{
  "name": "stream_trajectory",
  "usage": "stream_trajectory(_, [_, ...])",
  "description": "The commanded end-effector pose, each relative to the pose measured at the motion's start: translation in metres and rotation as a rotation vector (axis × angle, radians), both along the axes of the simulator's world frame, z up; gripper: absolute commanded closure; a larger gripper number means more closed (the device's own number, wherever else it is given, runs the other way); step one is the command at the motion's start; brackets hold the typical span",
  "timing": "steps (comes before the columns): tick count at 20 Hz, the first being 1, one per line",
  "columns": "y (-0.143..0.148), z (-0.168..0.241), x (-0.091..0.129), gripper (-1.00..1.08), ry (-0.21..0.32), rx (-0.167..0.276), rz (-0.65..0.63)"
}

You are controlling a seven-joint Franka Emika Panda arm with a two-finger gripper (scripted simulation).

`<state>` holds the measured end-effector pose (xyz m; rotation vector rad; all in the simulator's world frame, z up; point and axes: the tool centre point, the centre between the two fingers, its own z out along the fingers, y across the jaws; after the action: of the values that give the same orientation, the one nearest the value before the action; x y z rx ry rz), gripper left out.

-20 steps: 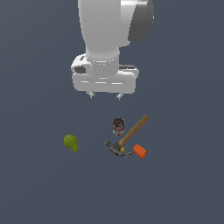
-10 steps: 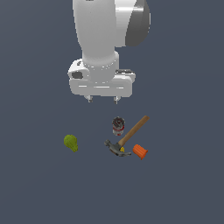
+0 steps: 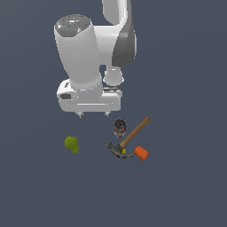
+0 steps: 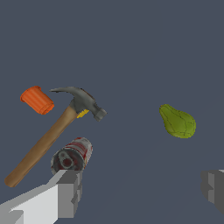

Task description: Pick up a designated object from a clutter of objects.

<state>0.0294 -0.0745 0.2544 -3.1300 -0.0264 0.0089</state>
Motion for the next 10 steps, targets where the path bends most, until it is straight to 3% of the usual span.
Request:
stream_trajectory(1, [-0.016,-0.018,0.008,-0.92,-0.001,0.001,0.029])
stream_trajectory(10, [-0.083,-0.09,0.027,-0.92,-0.007,0.0,0.142])
